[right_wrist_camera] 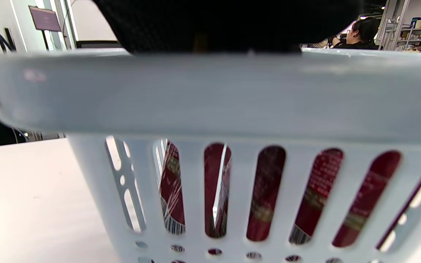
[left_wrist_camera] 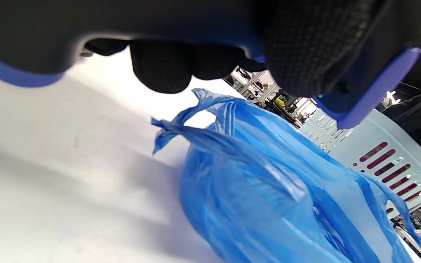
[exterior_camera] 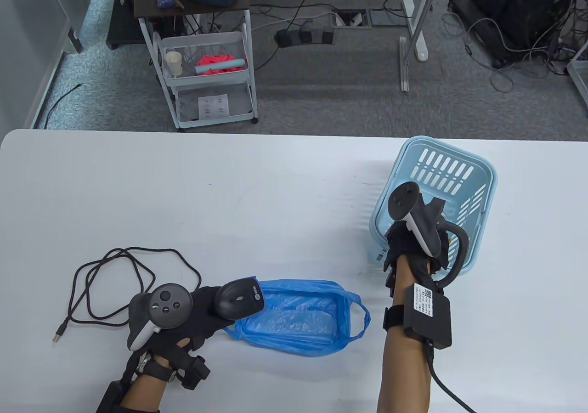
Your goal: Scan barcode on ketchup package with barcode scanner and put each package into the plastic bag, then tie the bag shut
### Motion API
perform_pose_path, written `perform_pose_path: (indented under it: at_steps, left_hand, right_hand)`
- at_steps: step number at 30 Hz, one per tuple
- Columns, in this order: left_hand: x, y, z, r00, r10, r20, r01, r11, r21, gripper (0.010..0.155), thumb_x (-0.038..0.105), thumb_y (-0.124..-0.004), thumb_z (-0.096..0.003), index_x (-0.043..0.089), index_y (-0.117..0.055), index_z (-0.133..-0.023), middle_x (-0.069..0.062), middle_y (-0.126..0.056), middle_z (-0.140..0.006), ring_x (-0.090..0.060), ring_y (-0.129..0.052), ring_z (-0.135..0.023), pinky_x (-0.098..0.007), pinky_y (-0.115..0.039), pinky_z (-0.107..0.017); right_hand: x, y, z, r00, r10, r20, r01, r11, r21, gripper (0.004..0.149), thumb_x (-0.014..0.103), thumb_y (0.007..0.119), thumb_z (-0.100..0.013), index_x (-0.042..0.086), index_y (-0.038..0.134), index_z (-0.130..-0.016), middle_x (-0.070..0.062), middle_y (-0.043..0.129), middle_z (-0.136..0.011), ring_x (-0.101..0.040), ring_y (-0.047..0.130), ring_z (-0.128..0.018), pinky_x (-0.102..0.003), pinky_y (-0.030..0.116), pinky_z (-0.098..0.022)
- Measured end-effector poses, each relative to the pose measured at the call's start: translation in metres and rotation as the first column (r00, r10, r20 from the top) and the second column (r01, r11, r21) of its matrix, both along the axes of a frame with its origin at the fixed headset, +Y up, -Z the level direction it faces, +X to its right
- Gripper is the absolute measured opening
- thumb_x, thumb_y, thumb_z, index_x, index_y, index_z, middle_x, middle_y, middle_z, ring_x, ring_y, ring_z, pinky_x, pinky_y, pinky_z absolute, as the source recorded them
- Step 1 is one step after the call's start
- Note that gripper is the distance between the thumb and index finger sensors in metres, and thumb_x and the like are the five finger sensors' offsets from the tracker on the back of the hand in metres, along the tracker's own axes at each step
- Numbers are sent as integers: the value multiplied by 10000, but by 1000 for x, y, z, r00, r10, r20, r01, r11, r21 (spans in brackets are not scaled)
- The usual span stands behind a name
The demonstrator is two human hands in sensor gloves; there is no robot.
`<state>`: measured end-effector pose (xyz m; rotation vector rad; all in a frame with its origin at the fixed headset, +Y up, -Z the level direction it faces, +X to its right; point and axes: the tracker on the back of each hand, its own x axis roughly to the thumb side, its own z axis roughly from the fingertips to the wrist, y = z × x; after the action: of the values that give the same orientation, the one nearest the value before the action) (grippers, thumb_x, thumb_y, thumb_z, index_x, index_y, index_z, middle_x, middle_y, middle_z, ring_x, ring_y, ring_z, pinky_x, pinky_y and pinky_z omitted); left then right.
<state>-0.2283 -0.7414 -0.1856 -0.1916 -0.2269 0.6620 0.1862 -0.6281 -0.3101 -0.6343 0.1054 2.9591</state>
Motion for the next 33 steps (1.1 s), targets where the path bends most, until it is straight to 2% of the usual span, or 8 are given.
perform_pose_path:
  at_steps: [12,33]
  left_hand:
    - [-2,0,0,1000,13,-5,-13,1000,3,506,504,-900,-411,304,-840,-871,40,-895,-824,-280,-991,-705,-497,-796,-607]
    - [-5,0,-1,1000,25,-12,-25,1000,4,508,504,-898,-412,304,-834,-875,38,-893,-825,-278,-991,-701,-493,-798,-604]
  right_hand:
    - [-3,50,25,999,24,-24,-20,983,181,435,233,801,-508,140,751,-930,-143,887,-827,-365,900,-645,-396,782,-375]
    - [-15,122,79,990,93,-110,-41,916,400,436,235,801,-508,132,755,-929,-149,891,-815,-368,900,-642,-397,782,-375]
